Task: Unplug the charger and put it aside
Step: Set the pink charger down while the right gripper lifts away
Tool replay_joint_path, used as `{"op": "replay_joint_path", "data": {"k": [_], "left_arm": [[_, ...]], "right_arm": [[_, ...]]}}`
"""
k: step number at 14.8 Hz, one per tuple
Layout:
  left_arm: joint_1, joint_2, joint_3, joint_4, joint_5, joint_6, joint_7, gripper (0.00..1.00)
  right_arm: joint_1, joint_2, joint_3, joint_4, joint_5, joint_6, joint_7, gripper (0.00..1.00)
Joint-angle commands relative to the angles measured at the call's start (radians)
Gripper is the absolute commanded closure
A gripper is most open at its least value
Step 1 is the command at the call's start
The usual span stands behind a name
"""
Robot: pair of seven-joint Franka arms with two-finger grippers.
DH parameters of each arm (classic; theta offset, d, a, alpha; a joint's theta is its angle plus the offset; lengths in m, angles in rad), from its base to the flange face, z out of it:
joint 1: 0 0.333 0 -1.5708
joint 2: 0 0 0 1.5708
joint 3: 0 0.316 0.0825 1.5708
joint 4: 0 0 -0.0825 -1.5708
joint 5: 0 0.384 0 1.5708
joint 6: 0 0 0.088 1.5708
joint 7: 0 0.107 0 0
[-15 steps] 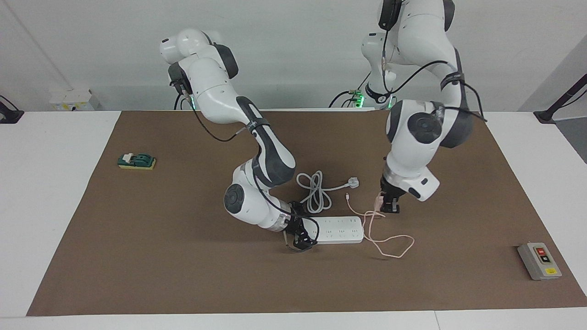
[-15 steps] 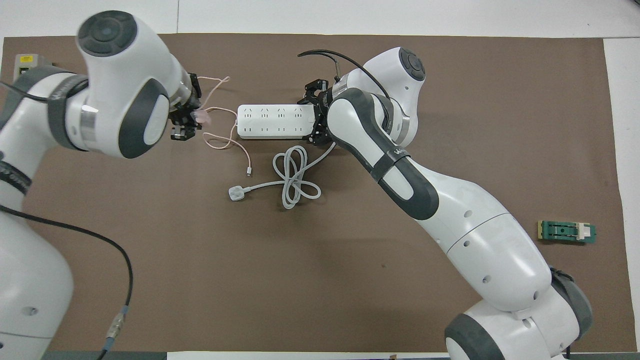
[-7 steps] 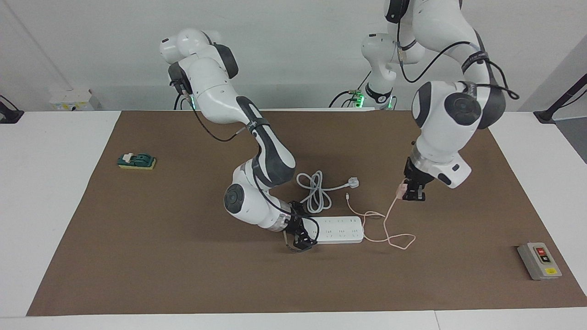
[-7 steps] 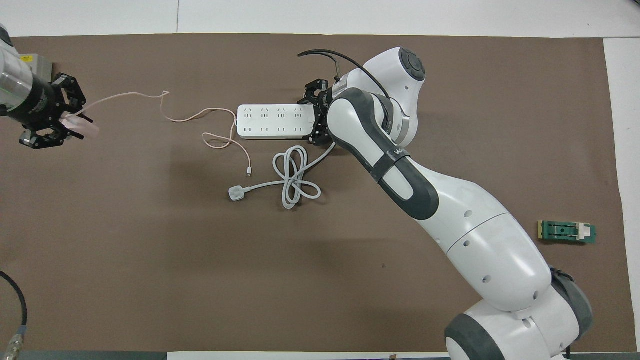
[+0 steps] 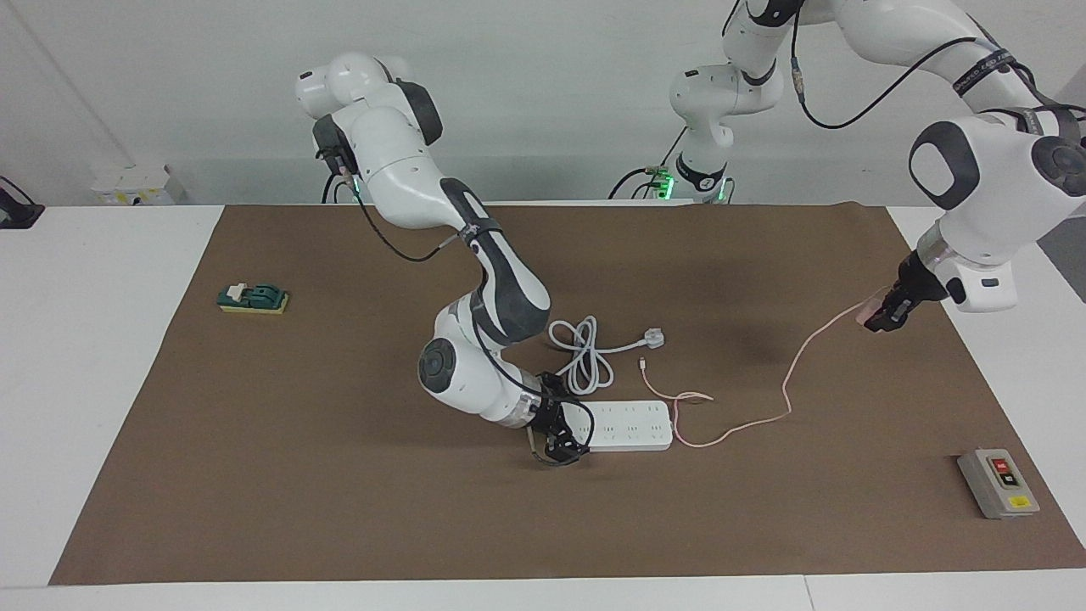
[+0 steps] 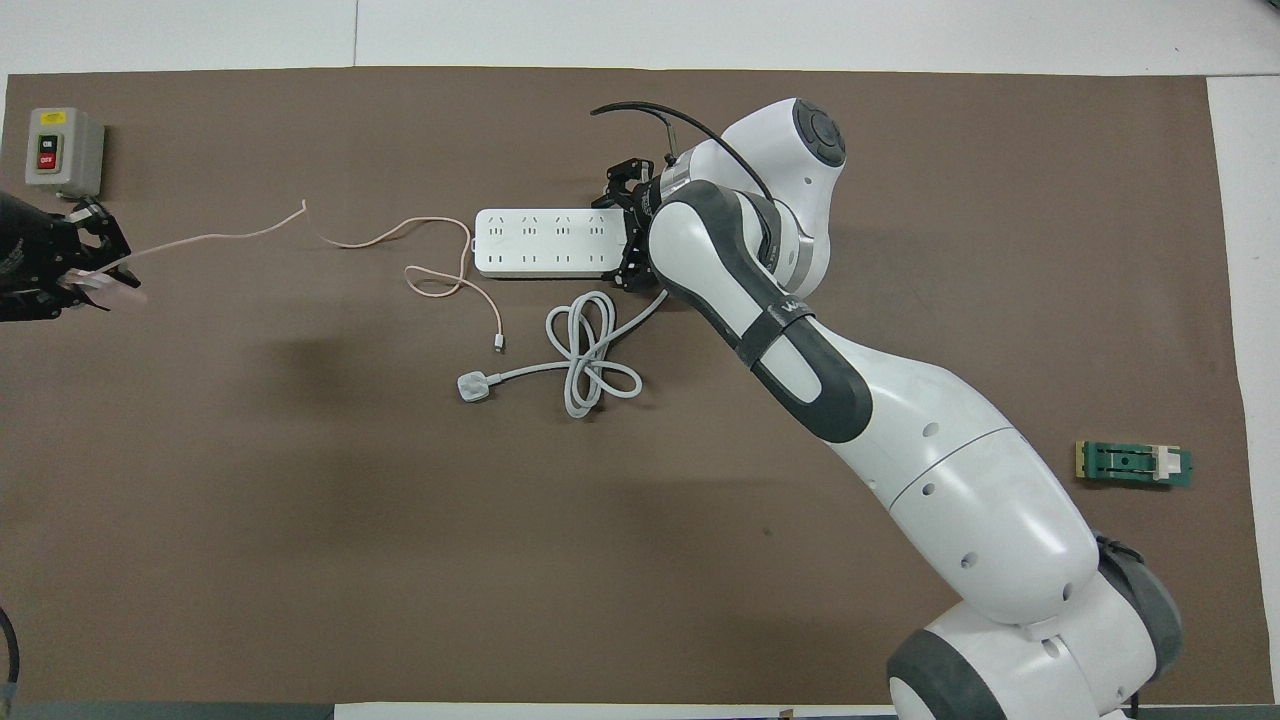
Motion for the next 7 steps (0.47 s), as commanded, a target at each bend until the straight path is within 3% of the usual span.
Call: {"op": "replay_joint_path", "data": {"k": [1,2,3,4,7], "left_arm": [[0.003,-0.081,-0.007,-0.133,-0.005,0.069,0.185,1.0],[0.005,-0.083,-0.007,-0.133,-0.005,0.065,0.213,0.81],[0.004,-0.083,-0.007,-0.133,-0.005,0.065,0.218,0.33],[0.0,-0.083,-0.007,-0.127,-0.005,0.057,0.218,0.0],[-0.01,-0.084,-0.008,-0.073,0.007,0.028,0.218,0.0]], "right_arm": [[-0.042,-0.073,0.001,-0.049,0.006,-0.004,-0.026,0.0],[-0.052,-0.095,0.001,-0.067,0.004,-0.013,-0.026,0.0],[-0.061,-0.122,0.0,-0.086,0.004,-0.021,-0.027,0.0],[-0.07,-0.155,0.0,-0.106,0.003,-0.035,-0.027,0.0],[-0.147,-0.27,-0.002,-0.135,-0.019,-0.162,-0.042,0.0]]}}
